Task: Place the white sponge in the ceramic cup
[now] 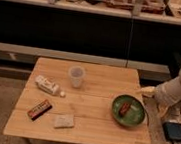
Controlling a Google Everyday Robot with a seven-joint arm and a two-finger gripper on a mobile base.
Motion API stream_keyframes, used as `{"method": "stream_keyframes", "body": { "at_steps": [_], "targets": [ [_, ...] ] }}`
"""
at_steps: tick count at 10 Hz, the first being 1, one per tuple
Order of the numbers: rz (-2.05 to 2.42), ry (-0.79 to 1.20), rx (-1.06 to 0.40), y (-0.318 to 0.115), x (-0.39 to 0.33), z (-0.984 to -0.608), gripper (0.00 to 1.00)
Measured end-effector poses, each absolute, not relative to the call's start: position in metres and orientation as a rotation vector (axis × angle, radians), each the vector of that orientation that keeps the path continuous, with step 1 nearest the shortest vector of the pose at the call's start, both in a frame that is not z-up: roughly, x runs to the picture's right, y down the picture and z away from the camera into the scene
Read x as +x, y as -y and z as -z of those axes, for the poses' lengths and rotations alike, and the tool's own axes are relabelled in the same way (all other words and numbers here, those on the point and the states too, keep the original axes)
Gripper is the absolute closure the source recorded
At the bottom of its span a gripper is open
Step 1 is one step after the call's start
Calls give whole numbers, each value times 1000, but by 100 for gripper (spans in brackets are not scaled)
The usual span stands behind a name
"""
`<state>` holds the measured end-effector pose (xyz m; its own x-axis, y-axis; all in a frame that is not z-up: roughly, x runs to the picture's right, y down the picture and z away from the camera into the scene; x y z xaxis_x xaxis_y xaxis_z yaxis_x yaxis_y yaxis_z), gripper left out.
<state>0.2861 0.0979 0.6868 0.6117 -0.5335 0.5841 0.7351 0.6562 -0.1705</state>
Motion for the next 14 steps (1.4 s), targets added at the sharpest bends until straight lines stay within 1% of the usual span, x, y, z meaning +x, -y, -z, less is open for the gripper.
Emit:
{"method": "stream_keyframes", "body": {
  "at_steps": [2,3,6,11,14],
  "targets": [
    [788,534,-448,-105,227,-678,20],
    [804,539,-471,-111,180,-673,20],
    [852,545,-511,-127,109,-665,20],
    [832,556,-526,-133,105,-666,20],
    [710,585,-584,-145,68,-679,20]
  ]
}}
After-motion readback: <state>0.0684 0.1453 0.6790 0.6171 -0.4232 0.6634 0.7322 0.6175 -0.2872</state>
